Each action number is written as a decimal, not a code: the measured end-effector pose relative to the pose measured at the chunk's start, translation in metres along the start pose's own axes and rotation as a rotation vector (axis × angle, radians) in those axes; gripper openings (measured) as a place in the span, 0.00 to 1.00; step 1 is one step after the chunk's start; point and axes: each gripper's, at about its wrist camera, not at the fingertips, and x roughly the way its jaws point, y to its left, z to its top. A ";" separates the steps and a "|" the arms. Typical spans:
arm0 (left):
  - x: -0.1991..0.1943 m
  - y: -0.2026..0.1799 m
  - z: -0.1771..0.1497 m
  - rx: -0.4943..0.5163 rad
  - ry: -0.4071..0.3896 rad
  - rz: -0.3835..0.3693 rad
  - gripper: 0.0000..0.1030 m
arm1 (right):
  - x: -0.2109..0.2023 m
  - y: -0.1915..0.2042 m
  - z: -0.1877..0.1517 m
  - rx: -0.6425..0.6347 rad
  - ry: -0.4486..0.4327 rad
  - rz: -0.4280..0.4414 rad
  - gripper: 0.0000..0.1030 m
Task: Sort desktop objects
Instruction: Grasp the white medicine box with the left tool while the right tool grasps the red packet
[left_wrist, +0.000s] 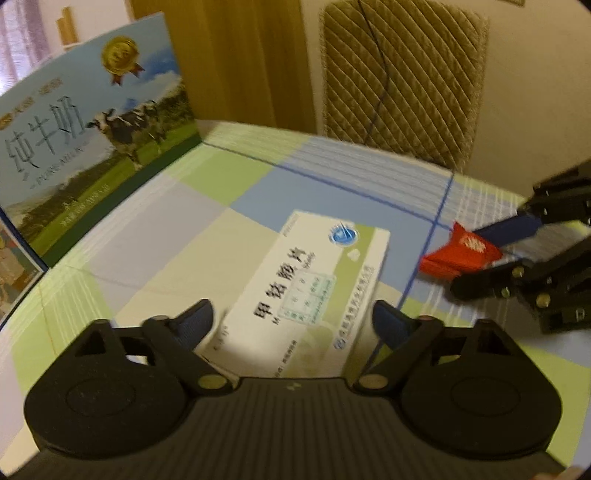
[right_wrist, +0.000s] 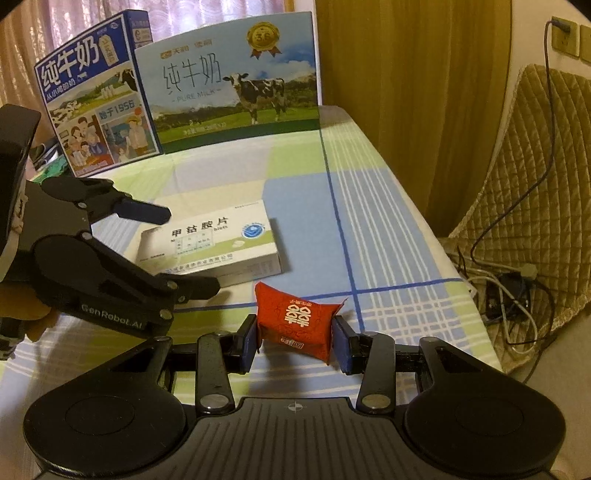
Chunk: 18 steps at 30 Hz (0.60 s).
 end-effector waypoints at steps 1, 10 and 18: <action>-0.001 -0.001 -0.001 -0.002 -0.006 0.003 0.79 | 0.000 0.000 0.000 0.001 0.002 0.001 0.38; -0.035 -0.022 -0.022 -0.270 0.055 0.143 0.67 | -0.004 0.004 -0.002 0.004 0.000 0.022 0.38; -0.109 -0.058 -0.080 -0.435 0.141 0.225 0.66 | -0.027 0.028 -0.020 -0.030 0.007 0.074 0.38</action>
